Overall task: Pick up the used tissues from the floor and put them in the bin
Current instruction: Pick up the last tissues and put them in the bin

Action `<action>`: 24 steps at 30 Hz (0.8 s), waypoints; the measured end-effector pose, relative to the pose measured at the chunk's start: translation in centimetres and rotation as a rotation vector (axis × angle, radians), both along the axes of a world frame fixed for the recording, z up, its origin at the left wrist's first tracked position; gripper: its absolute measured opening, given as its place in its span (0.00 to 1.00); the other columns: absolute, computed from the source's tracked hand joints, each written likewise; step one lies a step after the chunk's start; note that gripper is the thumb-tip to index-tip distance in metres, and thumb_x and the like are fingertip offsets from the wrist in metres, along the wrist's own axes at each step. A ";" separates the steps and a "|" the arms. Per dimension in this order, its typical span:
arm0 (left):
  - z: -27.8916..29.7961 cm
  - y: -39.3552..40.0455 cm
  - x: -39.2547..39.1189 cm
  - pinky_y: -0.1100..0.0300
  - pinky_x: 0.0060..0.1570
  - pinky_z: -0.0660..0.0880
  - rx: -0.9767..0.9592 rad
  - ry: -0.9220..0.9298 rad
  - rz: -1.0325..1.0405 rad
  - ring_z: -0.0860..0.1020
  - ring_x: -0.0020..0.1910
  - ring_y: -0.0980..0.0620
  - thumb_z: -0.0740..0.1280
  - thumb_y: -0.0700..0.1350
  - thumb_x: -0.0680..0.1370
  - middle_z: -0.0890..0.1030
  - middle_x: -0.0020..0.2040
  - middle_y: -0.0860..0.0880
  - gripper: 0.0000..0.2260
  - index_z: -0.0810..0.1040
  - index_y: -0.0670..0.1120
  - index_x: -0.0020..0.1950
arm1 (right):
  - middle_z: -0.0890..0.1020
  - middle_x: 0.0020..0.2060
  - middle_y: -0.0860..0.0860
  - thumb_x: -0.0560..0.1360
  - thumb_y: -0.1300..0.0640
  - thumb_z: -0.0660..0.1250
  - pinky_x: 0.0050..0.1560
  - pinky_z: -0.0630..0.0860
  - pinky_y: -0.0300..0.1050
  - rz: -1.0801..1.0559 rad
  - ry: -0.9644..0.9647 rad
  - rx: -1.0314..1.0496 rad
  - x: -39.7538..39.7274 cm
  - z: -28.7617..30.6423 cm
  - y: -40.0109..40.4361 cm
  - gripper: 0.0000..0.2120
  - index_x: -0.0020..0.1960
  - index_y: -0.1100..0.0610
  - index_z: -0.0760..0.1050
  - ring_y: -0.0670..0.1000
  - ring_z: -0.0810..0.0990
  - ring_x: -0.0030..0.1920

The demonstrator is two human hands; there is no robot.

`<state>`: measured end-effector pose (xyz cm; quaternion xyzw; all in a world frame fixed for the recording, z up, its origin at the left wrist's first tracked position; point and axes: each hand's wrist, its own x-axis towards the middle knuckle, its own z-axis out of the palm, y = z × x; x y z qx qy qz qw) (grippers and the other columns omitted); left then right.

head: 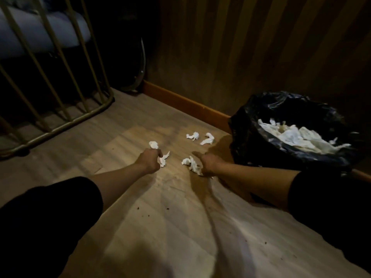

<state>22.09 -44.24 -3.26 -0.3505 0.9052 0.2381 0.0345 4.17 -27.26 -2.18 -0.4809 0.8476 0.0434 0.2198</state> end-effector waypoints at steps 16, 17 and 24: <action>-10.0 -4.9 -2.6 0.51 0.51 0.76 -0.218 0.176 -0.159 0.78 0.55 0.39 0.68 0.40 0.76 0.80 0.54 0.40 0.08 0.80 0.42 0.55 | 0.75 0.58 0.54 0.80 0.60 0.62 0.56 0.77 0.52 0.263 0.017 -0.202 -2.4 -8.7 -3.1 0.16 0.67 0.52 0.74 0.56 0.75 0.57; -9.8 -5.1 -2.7 0.52 0.49 0.75 -0.212 0.203 -0.139 0.79 0.52 0.40 0.68 0.42 0.77 0.81 0.50 0.41 0.05 0.80 0.42 0.50 | 0.76 0.56 0.54 0.79 0.61 0.63 0.55 0.77 0.51 0.225 -0.002 -0.232 -2.5 -9.0 -3.1 0.15 0.64 0.53 0.76 0.56 0.76 0.55; -8.9 -8.9 -3.7 0.54 0.55 0.73 -0.195 0.328 0.088 0.72 0.62 0.44 0.68 0.49 0.77 0.73 0.64 0.44 0.06 0.81 0.47 0.48 | 0.76 0.55 0.54 0.76 0.64 0.65 0.55 0.75 0.48 -0.126 -0.020 -0.433 -4.0 -10.2 -3.2 0.11 0.56 0.53 0.80 0.55 0.76 0.57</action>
